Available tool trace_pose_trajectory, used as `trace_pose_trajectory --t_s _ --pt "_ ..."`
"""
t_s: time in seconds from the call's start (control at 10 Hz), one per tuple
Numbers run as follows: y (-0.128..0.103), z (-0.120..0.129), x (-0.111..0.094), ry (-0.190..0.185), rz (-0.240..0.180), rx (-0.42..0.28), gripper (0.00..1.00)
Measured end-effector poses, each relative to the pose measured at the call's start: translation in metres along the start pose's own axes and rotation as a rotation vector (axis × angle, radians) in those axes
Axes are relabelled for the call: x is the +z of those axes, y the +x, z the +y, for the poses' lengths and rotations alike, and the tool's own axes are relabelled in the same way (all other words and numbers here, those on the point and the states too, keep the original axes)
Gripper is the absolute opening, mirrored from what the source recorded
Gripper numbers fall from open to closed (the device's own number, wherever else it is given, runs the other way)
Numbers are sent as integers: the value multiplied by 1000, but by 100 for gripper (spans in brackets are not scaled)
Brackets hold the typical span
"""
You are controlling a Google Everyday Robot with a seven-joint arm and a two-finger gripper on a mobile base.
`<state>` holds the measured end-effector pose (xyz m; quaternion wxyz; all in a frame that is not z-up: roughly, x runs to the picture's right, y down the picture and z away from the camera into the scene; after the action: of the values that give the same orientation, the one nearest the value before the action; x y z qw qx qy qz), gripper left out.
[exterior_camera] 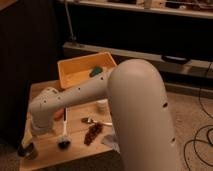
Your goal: Stack cups on top of each other
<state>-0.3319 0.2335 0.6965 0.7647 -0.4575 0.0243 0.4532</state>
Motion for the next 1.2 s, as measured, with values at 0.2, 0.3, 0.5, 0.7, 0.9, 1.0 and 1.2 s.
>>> trace_pose_trajectory --t_s 0.2,0.3,0.5,0.7,0.9,1.0,1.2 --pt "-5 2 8 -5 9 -9 80" --pt "-6 1 13 -7 14 -12 79" --pt "-7 -3 22 -4 21 -10 65" --pt "-8 -8 27 -3 22 -6 45" --pt "-14 -2 26 -3 17 -39 24" --pt "-20 11 24 -3 19 -75 14" --pt "-28 35 19 0 27 -130 0"
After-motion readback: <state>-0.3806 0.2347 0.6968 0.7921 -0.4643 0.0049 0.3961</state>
